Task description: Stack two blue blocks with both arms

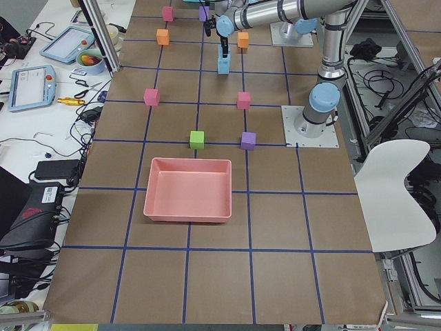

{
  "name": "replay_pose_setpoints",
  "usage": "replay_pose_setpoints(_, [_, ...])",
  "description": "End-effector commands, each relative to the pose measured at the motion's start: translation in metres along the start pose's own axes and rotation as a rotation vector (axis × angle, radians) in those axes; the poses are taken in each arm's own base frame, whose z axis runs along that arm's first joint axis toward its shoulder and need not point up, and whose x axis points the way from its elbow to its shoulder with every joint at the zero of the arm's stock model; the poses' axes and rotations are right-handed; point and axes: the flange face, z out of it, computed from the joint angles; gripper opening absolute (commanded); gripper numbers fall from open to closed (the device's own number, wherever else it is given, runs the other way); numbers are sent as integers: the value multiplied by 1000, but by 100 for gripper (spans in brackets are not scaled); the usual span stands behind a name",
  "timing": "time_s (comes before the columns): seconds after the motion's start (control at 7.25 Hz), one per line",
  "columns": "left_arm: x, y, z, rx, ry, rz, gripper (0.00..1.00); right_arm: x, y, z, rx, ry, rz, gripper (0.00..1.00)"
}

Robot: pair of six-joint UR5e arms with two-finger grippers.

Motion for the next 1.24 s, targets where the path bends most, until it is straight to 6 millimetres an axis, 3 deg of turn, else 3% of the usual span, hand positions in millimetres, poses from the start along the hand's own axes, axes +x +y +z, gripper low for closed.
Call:
replay_pose_setpoints(0.0, [3,-2,11,-5,-5,8,0,4,15,-5,-64,18,4,100])
replay_pose_setpoints(0.28, [5,-6,1,38,14,18,0,6,17,-3,-81,20,7,100])
replay_pose_setpoints(0.69, [2,-2,2,32,6,18,0,57,8,-11,-76,24,93,100])
replay_pose_setpoints(1.1, [-5,7,17,5,-11,18,0,60,21,-28,-52,29,101,100])
